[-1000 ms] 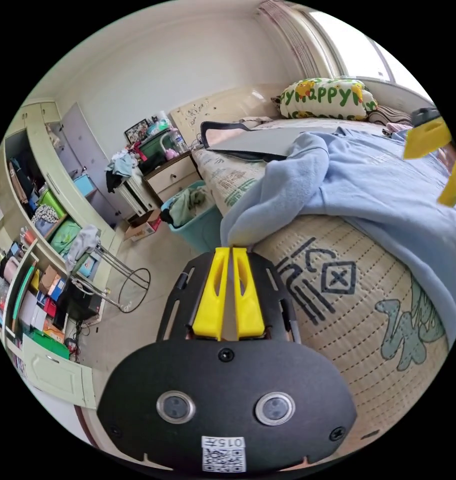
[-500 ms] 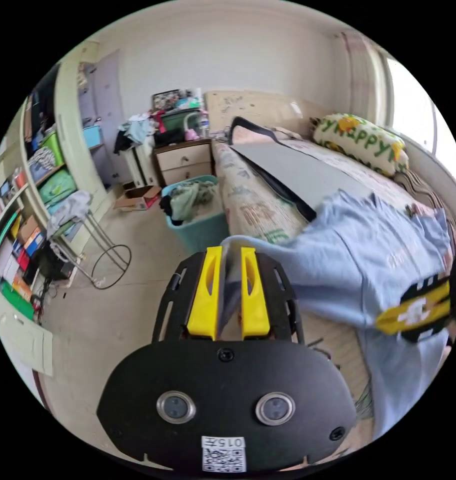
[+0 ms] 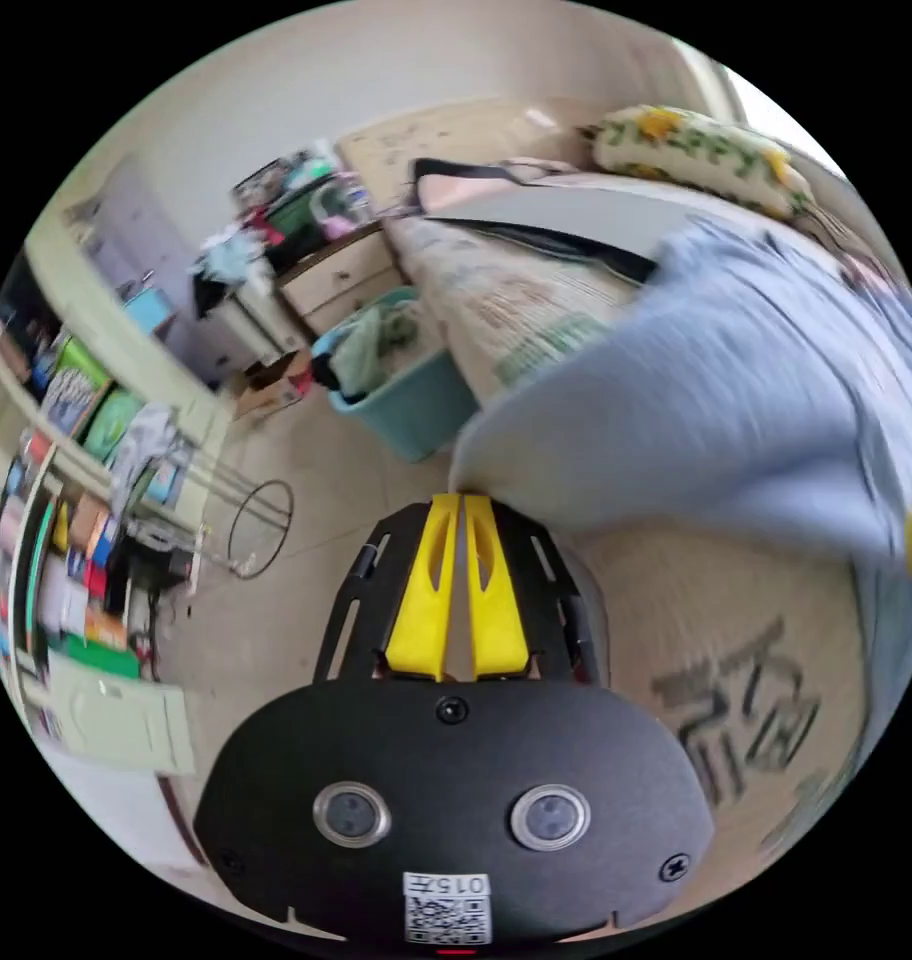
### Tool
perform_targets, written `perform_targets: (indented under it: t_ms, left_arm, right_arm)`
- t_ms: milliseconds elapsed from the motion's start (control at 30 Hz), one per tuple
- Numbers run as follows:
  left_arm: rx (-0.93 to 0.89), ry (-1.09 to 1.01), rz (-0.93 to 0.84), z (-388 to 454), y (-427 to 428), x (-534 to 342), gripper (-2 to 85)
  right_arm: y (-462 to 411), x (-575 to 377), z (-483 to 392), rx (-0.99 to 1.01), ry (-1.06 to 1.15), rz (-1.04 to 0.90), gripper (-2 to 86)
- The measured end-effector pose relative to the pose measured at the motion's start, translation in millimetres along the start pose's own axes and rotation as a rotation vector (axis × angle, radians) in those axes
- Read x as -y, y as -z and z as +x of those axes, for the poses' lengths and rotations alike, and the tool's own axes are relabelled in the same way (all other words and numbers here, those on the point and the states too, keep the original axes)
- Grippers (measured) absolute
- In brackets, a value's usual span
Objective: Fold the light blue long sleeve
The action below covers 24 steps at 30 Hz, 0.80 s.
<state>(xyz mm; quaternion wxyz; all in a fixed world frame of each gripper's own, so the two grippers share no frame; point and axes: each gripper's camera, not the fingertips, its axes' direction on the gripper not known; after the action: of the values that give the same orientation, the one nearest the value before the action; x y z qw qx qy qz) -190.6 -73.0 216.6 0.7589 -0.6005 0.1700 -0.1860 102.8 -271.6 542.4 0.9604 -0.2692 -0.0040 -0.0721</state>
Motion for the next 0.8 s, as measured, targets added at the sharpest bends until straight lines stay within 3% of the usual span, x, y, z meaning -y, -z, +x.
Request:
perform_targets:
  t_ms: [100, 267, 367, 467, 600, 700, 800]
  left_arm:
    - [-0.071, 0.194, 0.193, -22.5, 41.3, 12.5, 0.2]
    - [-0.224, -0.026, 0.239, -20.6, 94.6, -28.4, 1.5]
    - [-0.354, -0.149, 0.179, -19.5, 106.4, -59.8, 3.2]
    - [-0.199, -0.106, 0.127, -20.8, 103.5, -59.5, 6.3]
    - [-0.138, -0.044, 0.099, -16.5, 95.1, -34.6, 8.2]
    - [-0.153, 0.024, 0.117, -13.2, 94.4, -15.7, 5.9]
    - [-0.193, 0.063, 0.166, -13.4, 116.2, -0.4, 0.9]
  right_arm:
    - [0.3, 0.4, 5.5, -0.004, -0.002, 0.000, -0.7]
    - [8.3, 5.2, 11.2, 0.036, 0.014, 0.050, 2.8]
    - [1.2, 19.8, 0.4, 0.003, 0.085, 0.036, 5.7]
    - [-22.2, 39.1, -2.3, -0.087, 0.087, -0.028, 7.2]
    - [-50.0, 61.6, 4.6, -0.172, 0.091, -0.153, 8.4]
    - [-69.7, 72.2, 7.8, -0.216, 0.144, -0.250, 7.4]
    - [-64.7, 68.3, 9.5, -0.247, 0.160, -0.208, 2.7]
